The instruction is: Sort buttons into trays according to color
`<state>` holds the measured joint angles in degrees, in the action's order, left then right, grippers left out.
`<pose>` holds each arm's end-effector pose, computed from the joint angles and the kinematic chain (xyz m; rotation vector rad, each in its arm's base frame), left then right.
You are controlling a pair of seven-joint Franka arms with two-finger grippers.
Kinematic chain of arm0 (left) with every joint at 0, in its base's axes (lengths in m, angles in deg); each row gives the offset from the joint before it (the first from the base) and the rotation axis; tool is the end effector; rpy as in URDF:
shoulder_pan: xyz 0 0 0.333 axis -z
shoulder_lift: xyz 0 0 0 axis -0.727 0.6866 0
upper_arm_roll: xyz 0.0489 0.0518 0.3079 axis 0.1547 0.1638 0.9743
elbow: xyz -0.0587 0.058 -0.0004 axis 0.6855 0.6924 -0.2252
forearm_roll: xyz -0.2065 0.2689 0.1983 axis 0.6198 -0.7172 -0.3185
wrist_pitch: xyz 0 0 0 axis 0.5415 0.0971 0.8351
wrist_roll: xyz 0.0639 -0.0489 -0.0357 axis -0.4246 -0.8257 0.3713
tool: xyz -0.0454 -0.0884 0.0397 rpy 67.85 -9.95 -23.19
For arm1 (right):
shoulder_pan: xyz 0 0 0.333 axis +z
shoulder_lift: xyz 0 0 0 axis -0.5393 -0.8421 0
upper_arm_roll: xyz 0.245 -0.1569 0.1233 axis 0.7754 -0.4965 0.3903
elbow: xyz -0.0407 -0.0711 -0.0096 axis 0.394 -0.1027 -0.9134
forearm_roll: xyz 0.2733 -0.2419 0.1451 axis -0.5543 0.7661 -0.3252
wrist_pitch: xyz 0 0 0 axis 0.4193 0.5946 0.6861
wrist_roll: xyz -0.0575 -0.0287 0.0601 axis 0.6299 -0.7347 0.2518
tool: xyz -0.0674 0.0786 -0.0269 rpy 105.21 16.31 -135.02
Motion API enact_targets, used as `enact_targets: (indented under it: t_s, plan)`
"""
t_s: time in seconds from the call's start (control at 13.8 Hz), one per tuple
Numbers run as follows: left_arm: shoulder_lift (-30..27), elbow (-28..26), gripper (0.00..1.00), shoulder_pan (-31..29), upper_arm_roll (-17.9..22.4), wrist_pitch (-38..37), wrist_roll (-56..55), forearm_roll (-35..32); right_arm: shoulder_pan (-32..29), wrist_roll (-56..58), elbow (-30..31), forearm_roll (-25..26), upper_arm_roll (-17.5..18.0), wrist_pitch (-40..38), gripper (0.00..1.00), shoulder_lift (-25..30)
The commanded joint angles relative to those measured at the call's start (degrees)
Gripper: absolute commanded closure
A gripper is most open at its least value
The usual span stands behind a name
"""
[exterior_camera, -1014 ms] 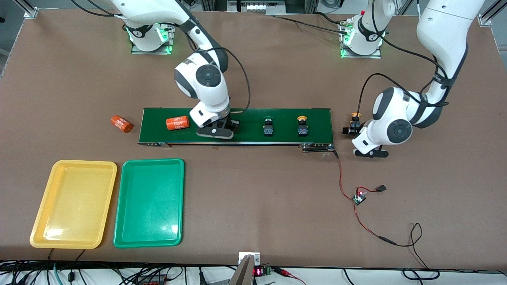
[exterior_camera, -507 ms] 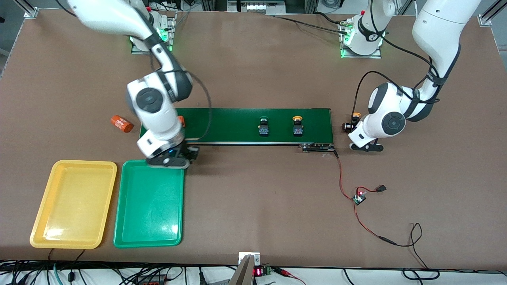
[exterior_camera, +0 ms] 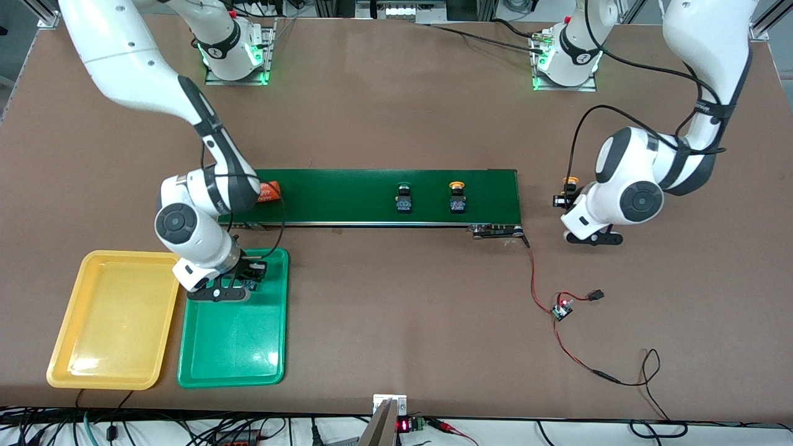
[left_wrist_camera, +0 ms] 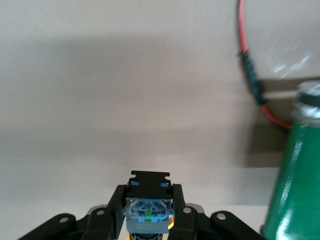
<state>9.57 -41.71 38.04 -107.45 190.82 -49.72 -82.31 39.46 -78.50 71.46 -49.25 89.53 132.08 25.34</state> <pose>0.5644 -0.0891 0.2590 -3.0472 0.0226 0.5484 0.6870 0.1534 0.2127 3.1272 0.0426 0.1521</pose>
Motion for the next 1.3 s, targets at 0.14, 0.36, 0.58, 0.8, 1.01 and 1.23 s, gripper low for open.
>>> enact_targets:
  t_s: [0.14,0.36,0.58,0.8,1.01,1.23]
  plan:
    - [1.9,5.2,0.78,1.9,-4.6,0.1,-6.8,5.0,-0.6,1.3,-2.6,-0.8,0.4,0.3,0.24,-2.7]
    - [4.3,5.1,0.78,3.3,-5.9,5.6,-9.4,5.2,-0.2,1.5,-2.1,-0.9,0.4,0.0,0.00,-1.6]
    - [5.3,5.3,0.78,4.6,-7.2,8.1,-14.3,5.1,1.3,-2.7,4.9,-1.0,0.5,0.1,0.00,5.2]
    - [5.0,5.2,0.66,4.5,-8.1,7.4,-14.8,5.3,3.0,-11.4,16.3,-1.1,2.7,0.2,0.00,16.0]
    - [4.8,5.2,0.00,4.5,-8.5,7.2,-17.0,5.4,3.4,-24.0,24.2,-1.1,9.7,0.1,0.00,23.5]
    - [3.7,5.8,0.00,3.6,-8.8,7.1,-17.1,5.2,5.8,-33.2,24.9,-1.0,14.8,0.0,0.00,24.4]
